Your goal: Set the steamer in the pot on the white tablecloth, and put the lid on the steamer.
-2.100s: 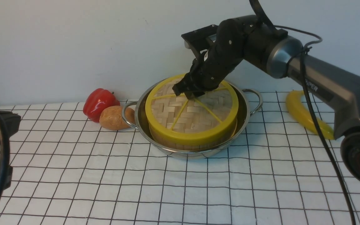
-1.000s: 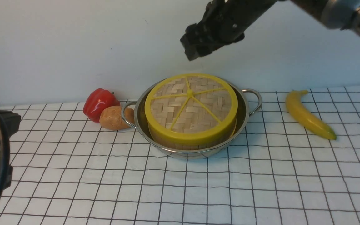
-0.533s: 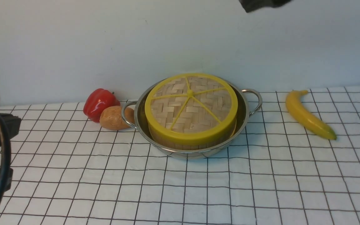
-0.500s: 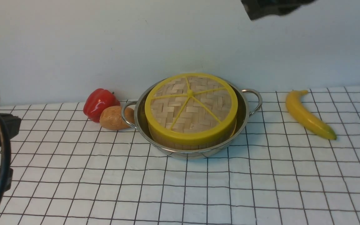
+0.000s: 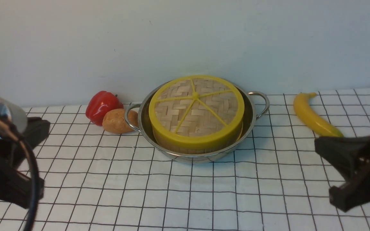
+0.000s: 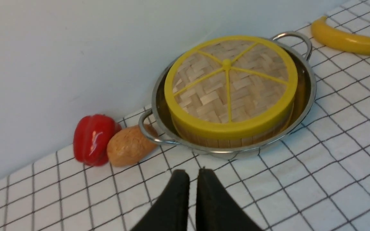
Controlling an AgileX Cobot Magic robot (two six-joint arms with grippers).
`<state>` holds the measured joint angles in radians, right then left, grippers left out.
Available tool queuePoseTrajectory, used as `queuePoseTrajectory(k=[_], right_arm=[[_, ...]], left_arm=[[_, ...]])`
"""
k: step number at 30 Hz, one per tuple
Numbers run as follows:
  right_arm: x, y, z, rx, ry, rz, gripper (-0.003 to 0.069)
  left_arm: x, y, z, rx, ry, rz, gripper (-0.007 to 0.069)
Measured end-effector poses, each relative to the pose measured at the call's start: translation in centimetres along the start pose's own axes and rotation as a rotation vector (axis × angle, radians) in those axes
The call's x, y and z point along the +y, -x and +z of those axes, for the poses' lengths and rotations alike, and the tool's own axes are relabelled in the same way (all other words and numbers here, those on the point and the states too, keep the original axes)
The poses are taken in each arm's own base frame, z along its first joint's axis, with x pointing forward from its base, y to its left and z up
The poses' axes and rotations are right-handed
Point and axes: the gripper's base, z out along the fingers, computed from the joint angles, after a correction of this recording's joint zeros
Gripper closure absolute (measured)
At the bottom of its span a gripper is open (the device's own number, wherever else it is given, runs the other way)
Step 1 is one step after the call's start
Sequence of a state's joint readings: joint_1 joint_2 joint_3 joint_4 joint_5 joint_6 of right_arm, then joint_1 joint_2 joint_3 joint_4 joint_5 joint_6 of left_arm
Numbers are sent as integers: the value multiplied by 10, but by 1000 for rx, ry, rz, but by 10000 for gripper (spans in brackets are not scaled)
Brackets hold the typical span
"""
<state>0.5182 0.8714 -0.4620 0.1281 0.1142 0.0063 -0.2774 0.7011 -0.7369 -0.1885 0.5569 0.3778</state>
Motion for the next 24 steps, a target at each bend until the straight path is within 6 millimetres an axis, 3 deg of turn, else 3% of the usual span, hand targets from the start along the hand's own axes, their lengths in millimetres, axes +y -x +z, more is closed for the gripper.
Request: queuePoseTrajectory(k=[4, 8, 24], right_arm=[[-1, -2, -9, -70, 2, 12, 671], [-1, 0, -12, -101, 4, 12, 668], [-1, 0, -13, -105, 4, 12, 632]], left_arm=[[-7, -36, 22, -72, -1, -93, 592], [-7, -55, 28, -145, 43, -197, 592], [-3, -54, 26, -217, 87, -251, 571]])
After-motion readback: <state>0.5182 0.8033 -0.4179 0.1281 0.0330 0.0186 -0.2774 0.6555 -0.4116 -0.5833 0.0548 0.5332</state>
